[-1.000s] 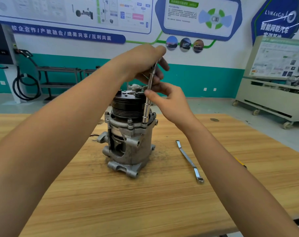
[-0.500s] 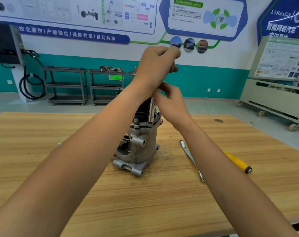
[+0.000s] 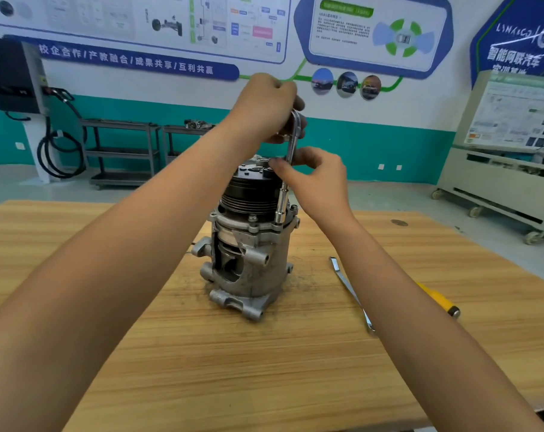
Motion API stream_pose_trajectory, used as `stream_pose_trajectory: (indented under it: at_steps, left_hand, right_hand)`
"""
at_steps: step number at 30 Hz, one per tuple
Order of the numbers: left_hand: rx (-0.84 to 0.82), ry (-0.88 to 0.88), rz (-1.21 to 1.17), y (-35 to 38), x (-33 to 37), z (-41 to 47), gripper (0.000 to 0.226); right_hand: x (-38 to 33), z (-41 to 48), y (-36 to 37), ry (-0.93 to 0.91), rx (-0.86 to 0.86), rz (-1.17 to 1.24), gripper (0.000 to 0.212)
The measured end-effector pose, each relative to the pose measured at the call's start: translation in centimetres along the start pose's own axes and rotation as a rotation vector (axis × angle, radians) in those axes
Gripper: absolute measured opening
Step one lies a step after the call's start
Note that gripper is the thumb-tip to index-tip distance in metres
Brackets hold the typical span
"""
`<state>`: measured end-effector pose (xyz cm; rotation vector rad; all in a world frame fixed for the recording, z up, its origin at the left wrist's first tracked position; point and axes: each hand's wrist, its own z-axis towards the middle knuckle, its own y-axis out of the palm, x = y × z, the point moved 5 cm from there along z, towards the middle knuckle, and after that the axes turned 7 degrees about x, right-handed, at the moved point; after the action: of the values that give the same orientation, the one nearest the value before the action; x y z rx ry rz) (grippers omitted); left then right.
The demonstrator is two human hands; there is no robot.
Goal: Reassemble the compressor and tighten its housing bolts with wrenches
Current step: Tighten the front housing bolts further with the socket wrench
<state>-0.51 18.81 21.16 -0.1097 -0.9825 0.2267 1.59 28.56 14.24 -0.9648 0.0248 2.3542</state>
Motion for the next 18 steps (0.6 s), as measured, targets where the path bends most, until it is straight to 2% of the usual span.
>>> stream_pose_trajectory:
  at_steps: [2, 4, 7, 9, 11, 14, 15, 17, 18]
  left_hand:
    - [0.027, 0.031, 0.007, 0.5, 0.2, -0.2, 0.028]
    - [0.033, -0.039, -0.096, 0.7, -0.3, 0.1, 0.028]
    - [-0.171, -0.238, -0.342, 2.0, -1.2, 0.3, 0.032]
    - [-0.332, -0.267, -0.330, 2.7, -0.9, -0.1, 0.037]
    - [-0.356, -0.108, -0.028, 2.7, 0.3, -0.3, 0.041]
    - [-0.163, 0.325, 0.744, 2.6, 2.9, -0.7, 0.044]
    - [-0.095, 0.407, 0.894, 2.9, 3.7, -1.2, 0.042]
    - [-0.031, 0.499, 0.922, 3.7, 4.4, -2.2, 0.044]
    - [-0.034, 0.512, 0.860, 4.1, 4.3, -2.5, 0.046]
  right_hand:
    - [-0.1, -0.1, 0.1, -0.012, -0.025, 0.051, 0.007]
    - [-0.2, -0.4, 0.4, -0.020, -0.089, 0.091, 0.006]
    - [-0.3, -0.5, 0.9, -0.018, -0.187, 0.099, 0.027]
    - [0.0, -0.2, 0.5, -0.018, -0.208, 0.114, 0.033]
    - [0.5, 0.0, -0.1, -0.001, -0.205, 0.146, 0.031]
    - [0.9, -0.1, -0.7, 0.034, -0.174, 0.212, 0.015]
    - [0.9, -0.1, -0.7, 0.034, -0.155, 0.219, 0.015]
    - [1.0, -0.1, -0.8, 0.027, -0.108, 0.207, 0.010]
    - [0.9, -0.2, -0.9, 0.013, -0.088, 0.191, 0.017]
